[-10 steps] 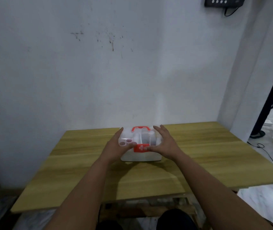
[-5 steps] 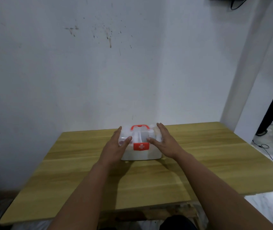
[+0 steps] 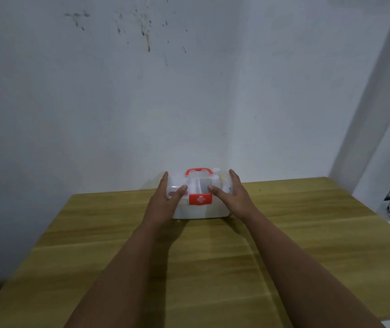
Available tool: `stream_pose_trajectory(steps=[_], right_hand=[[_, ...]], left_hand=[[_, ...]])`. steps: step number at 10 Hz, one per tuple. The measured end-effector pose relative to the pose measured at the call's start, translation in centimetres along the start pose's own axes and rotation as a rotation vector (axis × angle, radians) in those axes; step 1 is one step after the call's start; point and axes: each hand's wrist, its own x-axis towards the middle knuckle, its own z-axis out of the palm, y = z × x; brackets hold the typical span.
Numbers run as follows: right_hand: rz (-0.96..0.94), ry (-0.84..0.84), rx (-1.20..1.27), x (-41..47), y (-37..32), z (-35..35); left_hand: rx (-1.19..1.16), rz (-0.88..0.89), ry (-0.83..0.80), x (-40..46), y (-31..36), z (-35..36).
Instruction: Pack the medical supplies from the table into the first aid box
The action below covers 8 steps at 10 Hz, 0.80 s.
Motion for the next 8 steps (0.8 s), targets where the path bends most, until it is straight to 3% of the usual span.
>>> stream_pose_trajectory(steps=[3, 5, 6, 7, 8], right_hand=[[0.024, 0.013, 0.017, 2.9, 0.4, 0.7], [0.075, -0.002, -0.001, 2.4, -0.7, 0.5], [0.051, 0.095, 0.061, 0.6, -2.1, 0.5], [-0.079, 0.323, 0.316, -4.5, -8.2, -0.9], [-0.487, 0.358, 0.739, -10.7, -14.7, -4.2]], left_hand=[[-0.022, -0.012, -0.007, 3.1, -0.5, 0.5], [0.082, -0.065, -0.001, 3.7, 0.2, 0.2], [0.111, -0.045, 0.095, 1.7, 3.0, 0.6], [-0.021, 0.124, 0.204, -4.3, 6.4, 0.9], [-0.260, 0.297, 0.073, -13.7, 6.4, 1.1]])
